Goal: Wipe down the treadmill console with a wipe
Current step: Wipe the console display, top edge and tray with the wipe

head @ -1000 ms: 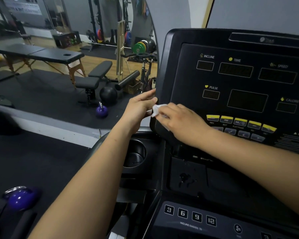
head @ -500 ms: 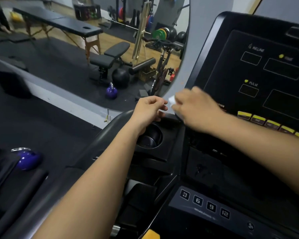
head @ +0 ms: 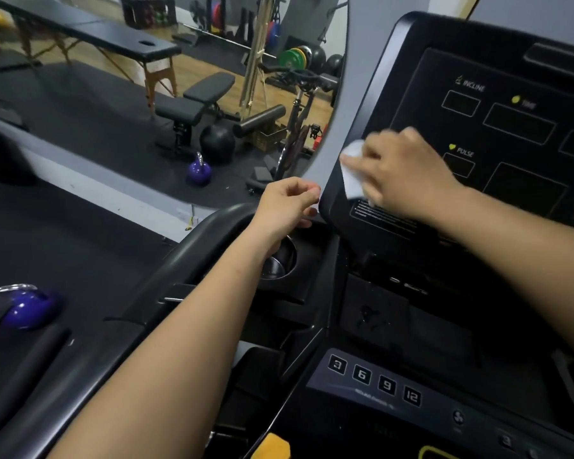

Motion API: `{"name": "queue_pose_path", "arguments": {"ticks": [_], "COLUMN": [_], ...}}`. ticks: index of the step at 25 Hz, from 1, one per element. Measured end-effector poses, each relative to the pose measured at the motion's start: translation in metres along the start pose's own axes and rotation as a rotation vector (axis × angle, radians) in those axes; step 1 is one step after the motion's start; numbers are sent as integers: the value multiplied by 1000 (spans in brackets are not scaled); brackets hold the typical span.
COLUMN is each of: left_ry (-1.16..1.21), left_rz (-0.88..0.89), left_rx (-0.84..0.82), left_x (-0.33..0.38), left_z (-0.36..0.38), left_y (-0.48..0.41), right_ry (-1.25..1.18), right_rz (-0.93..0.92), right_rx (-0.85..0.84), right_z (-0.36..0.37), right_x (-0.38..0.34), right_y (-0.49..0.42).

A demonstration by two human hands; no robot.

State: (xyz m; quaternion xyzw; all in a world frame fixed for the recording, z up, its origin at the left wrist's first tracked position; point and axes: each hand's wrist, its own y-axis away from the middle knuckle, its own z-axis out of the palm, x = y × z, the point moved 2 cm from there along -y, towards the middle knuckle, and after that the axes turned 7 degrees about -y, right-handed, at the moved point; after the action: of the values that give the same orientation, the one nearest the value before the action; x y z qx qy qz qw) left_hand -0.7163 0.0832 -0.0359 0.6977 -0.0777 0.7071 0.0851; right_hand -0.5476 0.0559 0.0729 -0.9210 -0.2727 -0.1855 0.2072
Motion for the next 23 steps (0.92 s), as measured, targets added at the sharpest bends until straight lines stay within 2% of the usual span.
{"name": "queue_pose_path", "arguments": {"ticks": [2,6,9,11,15,17,18,21,23], "left_ry": [-8,17,13,-34,-47,-51,-31,81,84], "left_rz": [12,-14,-5,53,172,200,201,165,202], "left_rx": [12,-8,18,35,62,85,96,125,144], "left_x": [2,-4,-2,8,32,38,40,54,70], "left_z": [11,8,4,8,22,29,30,31,33], "left_y": [-1,-3,-6,-9,-15,-13,-12,-19,-28], "right_ry": [25,-22,-24,-19,39,30,18,-18,10], "right_rz": [135,-146,-214,-114,294,396,383,148,53], "right_rx": [72,-5,-32,-2,119,140,135,56,14], "right_z": [3,31,25,11,-26,-30,-26,-2,7], "right_x": [-7,-52,-44,-23,36,38,28,-22,-34], "right_y": [-4,45,53,33,-10,-11,-6,29,47]}}
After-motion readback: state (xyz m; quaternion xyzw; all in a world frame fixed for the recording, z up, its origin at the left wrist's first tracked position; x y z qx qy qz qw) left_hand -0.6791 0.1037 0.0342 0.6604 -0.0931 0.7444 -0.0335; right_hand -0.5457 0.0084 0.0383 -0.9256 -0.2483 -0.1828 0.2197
